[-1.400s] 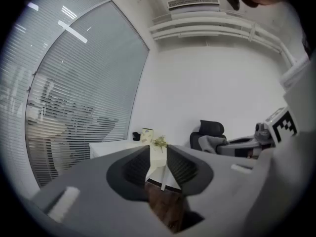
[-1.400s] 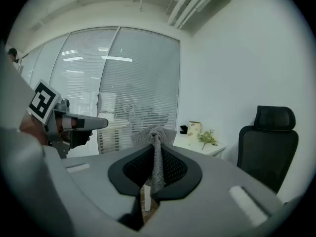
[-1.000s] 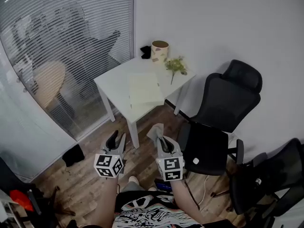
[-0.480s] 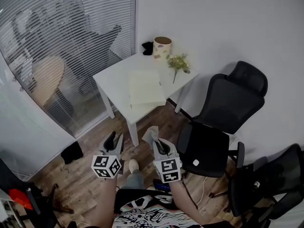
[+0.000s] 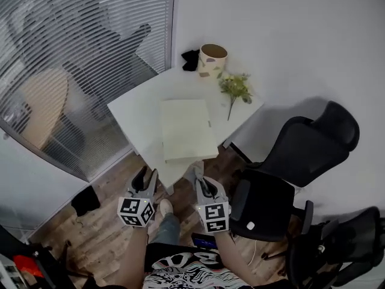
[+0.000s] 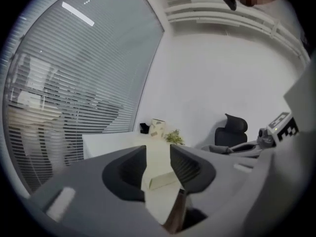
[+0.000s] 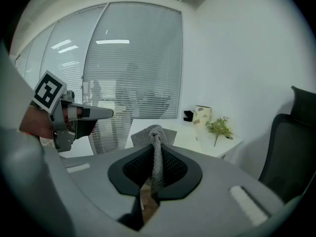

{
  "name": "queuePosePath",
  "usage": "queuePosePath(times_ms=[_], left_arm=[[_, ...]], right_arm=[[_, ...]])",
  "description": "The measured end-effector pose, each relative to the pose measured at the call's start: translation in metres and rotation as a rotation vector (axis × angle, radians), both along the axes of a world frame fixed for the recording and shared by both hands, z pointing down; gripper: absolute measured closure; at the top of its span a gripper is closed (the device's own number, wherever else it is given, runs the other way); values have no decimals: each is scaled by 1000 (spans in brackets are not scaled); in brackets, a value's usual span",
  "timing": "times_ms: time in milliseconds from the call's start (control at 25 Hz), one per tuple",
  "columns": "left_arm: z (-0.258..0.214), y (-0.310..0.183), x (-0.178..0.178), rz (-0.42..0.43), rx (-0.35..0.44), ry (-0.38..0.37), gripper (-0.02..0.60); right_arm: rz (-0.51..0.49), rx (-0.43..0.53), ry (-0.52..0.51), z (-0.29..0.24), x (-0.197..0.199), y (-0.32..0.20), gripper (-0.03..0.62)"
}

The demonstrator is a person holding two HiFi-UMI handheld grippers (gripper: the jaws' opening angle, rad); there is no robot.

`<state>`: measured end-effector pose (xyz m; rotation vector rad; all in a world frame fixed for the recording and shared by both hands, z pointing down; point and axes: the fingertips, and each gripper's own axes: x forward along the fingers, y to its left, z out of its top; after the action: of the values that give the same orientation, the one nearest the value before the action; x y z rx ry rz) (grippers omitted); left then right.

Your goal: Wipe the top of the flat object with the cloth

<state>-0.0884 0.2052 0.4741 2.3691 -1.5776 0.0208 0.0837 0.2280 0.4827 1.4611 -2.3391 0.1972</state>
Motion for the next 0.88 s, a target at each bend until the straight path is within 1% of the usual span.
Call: queuePosePath(times_ms=[80,200,280,480,680,880], left_arm=[[2,-32,-4,22,-4,1,423],[11,-75,-10,52,-40,-29,423],[17,-103,-15,58,-63,-36,423],[39,-165,-22,61,-153,1,423],[39,-207,-20,99,-152,4,423],[41,-234,-16,131,-171,15,423]], right_arm=[[-4,-19,6,5,-8,-31,574],[9,-47,12,10,-16,-70,574],[24,-59,17,13,-20,-96,575],[44,-80,37,16,-28,-150,574],[83,-67,43,11,-22,-186,575],[138,-58,36,6,-8,-212,574]])
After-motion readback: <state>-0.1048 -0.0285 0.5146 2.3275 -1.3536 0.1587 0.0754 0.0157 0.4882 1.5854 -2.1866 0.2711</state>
